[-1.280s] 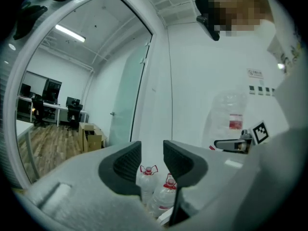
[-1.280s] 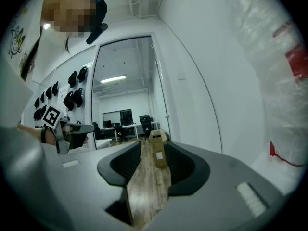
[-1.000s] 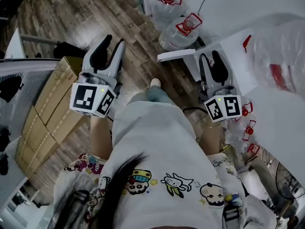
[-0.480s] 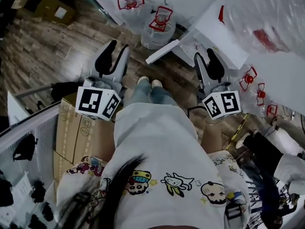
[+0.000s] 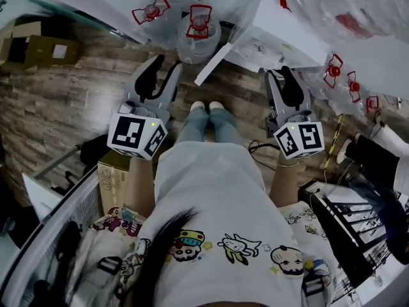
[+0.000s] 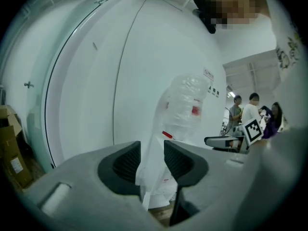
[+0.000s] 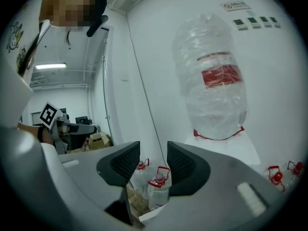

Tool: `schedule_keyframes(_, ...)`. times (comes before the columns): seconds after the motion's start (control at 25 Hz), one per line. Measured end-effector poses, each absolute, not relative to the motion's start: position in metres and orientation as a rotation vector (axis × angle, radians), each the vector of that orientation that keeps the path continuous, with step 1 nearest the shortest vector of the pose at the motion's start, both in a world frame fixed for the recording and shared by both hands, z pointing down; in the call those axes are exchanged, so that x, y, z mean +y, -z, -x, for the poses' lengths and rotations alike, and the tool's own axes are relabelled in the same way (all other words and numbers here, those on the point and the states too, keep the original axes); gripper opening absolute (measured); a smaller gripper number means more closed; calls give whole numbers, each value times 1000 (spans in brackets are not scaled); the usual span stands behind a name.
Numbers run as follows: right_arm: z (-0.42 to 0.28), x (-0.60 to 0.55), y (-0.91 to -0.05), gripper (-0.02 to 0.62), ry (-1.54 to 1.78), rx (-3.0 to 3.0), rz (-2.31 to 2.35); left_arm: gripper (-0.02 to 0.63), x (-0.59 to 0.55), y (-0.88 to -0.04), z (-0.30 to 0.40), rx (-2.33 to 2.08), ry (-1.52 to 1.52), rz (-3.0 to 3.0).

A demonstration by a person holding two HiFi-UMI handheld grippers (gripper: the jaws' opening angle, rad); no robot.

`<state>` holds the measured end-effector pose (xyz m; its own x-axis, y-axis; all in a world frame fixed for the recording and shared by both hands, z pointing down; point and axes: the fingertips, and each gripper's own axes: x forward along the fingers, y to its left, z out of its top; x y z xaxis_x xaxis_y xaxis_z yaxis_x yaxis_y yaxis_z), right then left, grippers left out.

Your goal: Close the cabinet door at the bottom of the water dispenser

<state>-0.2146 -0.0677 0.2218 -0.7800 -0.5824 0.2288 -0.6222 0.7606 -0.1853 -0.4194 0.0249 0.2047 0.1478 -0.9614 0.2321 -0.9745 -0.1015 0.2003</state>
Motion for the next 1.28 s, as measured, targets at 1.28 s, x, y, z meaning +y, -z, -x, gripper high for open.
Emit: schedule_keyframes(1.28, 199, -51, -334, 164, -538, -2656, -985, 172, 17, -384, 378, -1662, -229, -2021)
